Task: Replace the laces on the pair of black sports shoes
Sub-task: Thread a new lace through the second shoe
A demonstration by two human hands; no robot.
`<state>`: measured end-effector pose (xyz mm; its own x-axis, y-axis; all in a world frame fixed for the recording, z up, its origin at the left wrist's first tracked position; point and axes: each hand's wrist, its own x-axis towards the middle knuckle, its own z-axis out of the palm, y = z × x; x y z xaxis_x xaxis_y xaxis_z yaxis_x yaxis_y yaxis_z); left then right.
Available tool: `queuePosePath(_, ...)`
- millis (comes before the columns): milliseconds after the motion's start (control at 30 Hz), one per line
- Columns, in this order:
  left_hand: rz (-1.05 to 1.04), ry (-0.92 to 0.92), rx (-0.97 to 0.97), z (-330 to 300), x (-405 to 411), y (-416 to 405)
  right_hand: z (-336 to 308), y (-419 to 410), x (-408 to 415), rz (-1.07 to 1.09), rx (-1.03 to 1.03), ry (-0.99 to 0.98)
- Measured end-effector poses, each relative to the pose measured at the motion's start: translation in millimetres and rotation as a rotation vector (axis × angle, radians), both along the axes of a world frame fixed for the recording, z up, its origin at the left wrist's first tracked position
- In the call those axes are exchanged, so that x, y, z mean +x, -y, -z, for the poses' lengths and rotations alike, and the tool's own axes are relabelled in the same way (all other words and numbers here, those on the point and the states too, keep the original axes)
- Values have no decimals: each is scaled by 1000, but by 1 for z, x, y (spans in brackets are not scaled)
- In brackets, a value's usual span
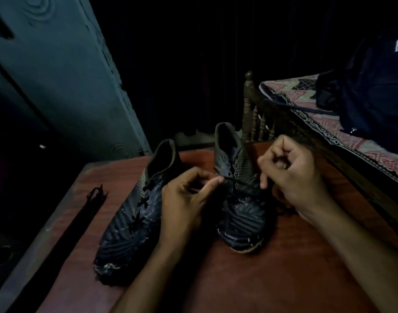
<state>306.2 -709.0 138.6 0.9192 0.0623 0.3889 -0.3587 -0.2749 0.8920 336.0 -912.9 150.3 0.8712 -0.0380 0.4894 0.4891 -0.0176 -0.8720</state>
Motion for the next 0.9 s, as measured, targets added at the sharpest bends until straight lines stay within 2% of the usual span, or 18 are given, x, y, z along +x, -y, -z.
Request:
queuePosePath(133, 116, 82, 149, -1, 1, 5, 3, -5, -8, -61, -431, -7)
queuePosePath(200, 114, 115, 184, -2, -1, 6, 1, -8, -9, -5, -559, 18)
queuePosePath(333, 38, 124, 136, -3, -4, 4, -2, -7, -9, 19, -513, 46)
queuePosePath(467, 4, 135, 243, 2, 4, -1, 2, -4, -6, 22, -540, 7)
queuePosePath(700, 149, 98, 516, 4, 9, -1, 4, -1, -1, 151, -471, -120)
queuePosePath(800, 238, 109, 567, 4, 9, -1, 6, -1, -2, 181, -507, -125)
queuePosePath(900, 230, 74, 595, 4, 10, -3, 6, 0, -2, 144, -487, -130)
